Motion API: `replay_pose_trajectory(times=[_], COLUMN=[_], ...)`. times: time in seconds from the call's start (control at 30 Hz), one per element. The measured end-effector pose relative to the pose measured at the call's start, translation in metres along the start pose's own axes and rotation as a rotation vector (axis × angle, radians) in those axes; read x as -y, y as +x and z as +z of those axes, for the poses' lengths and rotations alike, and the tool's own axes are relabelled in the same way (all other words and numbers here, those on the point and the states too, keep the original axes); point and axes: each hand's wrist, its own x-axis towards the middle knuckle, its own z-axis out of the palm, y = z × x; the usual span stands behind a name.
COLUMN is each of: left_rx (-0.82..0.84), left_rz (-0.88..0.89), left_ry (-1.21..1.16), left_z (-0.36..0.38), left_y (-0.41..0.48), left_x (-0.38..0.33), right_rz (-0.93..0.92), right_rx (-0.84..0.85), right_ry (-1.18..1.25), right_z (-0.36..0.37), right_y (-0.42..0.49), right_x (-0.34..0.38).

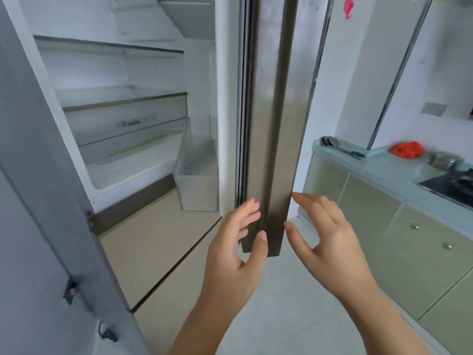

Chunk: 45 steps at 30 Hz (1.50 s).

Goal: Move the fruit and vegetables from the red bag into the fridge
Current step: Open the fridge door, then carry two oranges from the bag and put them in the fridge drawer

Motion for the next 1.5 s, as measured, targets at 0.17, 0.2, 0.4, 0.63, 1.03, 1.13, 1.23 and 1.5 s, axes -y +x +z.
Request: replay_pose_trajectory(times=[0.17,0.2,0.4,0.63,1.03,1.13,1.23,1.5], left_rx=[-0.116,-0.139,-0.154,-0.172,-0.143,-0.133,-0.11,-0.021], left_rz=[0.191,0.221,0.289,0.227,0.195,0.217,0.272,0.371], left_ry=[0.231,0.303,0.672,0.842,0.859,0.838,0.823,0.797], left_z=[-0.016,-0.02,-0.048,-0.068,-0.032,-0.015,0.006,0.065], left_y=[0.011,0.014,0.022,0.021,0.051,0.065,0.079,0.12], left_x=[0.001,0.001,0.009,0.022,0.044,0.047,0.05,0.065], right_rz=[-0.085,-0.108,-0.248,-0.211,-0.267,-0.287,-0.279,-0.102], right_rx=[-0.131,-0.133,-0.059,0.095,0.118,0.096,0.088,0.032], right_ry=[-0.086,-0.086,-0.001,-0.019,-0.209,-0.206,-0.202,-0.275], right_z=[-0.019,-0.019,0.015,0.075,0.07,0.058,0.045,0.016], right_y=[-0.001,0.001,0.024,0.061,0.065,0.065,0.065,0.072], right_x=[0.002,0.004,0.028,0.052,-0.01,-0.032,-0.056,-0.12])
